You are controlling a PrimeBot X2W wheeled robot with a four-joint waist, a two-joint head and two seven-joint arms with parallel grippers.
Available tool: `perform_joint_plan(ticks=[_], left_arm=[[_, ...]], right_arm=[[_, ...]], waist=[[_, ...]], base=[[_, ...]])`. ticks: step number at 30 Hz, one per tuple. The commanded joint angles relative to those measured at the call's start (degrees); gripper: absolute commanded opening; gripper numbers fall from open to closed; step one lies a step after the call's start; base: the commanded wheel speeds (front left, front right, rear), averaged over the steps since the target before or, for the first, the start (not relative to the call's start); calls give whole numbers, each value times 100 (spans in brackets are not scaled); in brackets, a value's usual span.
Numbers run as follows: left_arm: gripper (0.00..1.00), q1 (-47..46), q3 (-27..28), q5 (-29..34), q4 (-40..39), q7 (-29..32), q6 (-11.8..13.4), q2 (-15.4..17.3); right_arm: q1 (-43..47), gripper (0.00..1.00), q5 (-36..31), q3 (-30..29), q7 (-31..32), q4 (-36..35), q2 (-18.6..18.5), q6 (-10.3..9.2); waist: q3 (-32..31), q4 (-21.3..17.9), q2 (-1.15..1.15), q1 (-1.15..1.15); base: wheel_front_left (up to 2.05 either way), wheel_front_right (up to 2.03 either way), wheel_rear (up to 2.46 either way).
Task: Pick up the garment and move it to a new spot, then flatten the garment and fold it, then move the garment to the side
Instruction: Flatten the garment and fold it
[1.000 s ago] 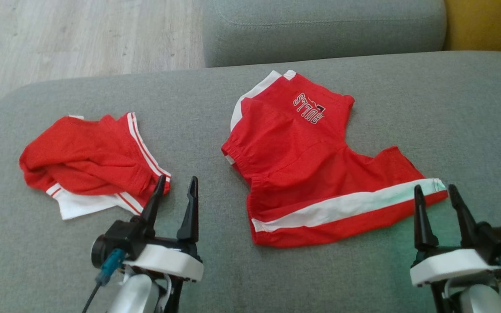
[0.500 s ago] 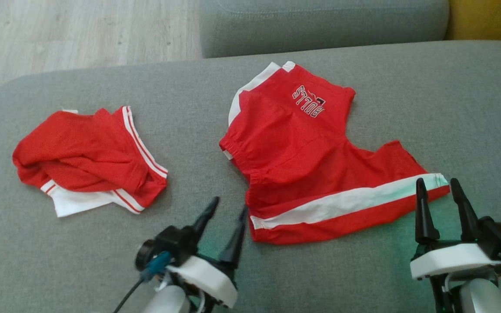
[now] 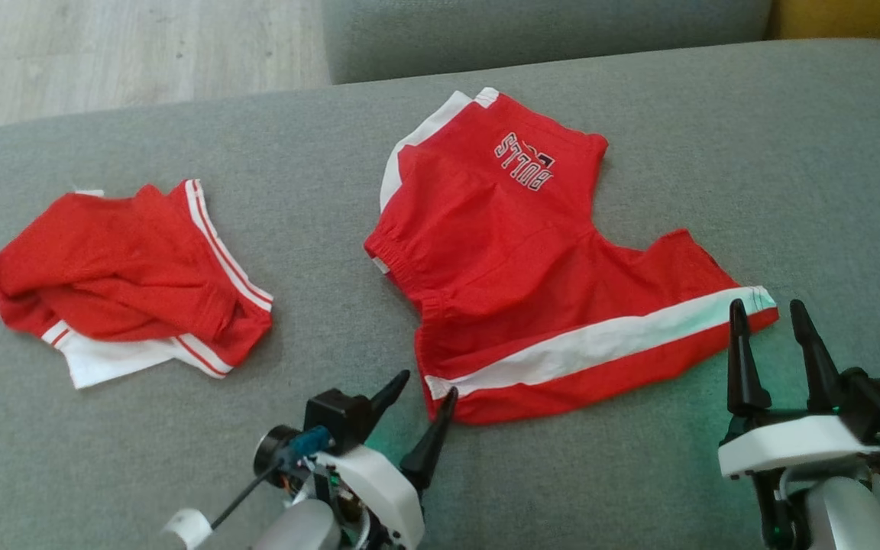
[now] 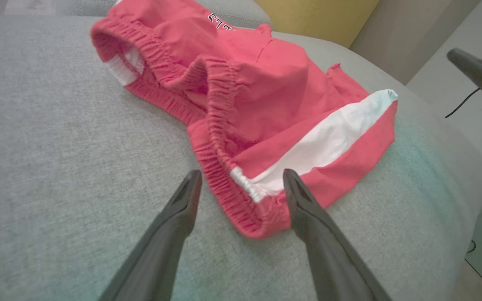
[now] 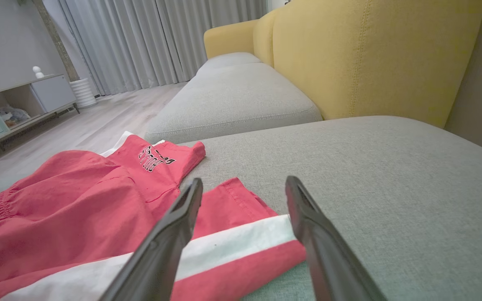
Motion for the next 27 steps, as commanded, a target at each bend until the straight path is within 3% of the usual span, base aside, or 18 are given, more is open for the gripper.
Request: perform_joint_plan(ticks=[1,14,15,16,17,27], left_arm=[[100,-297,164,-50,-93,19,31,59],[100,-471,110,-188,82,240,52,34],[91,-484,97,-212,91,264,48,28],[42,-497,73,-234,97,294,42,24],[2,-506,51,-253,99,311,37,21],[0,-517,-27,-332,-177,18,3,134]], right_arm=[[-192,100,29,163,-78,-176,-33,-4],[-255,100,54,185,-78,-206,-33,-4],[-259,100,55,186,-78,-202,-33,-4],[-261,100,55,187,-78,-196,-33,-4],[-263,100,53,188,-78,-188,-33,-4],[-283,100,-145,-57,-64,205,-33,-4]], waist=[[25,-34,0,-1],[139,-109,0,-1],[144,-110,0,-1],[146,-112,0,-1],[145,-112,0,-1],[44,29,0,-1]], base=[[0,0,0],[0,0,0],[0,0,0],[0,0,0],[0,0,0],[0,0,0]])
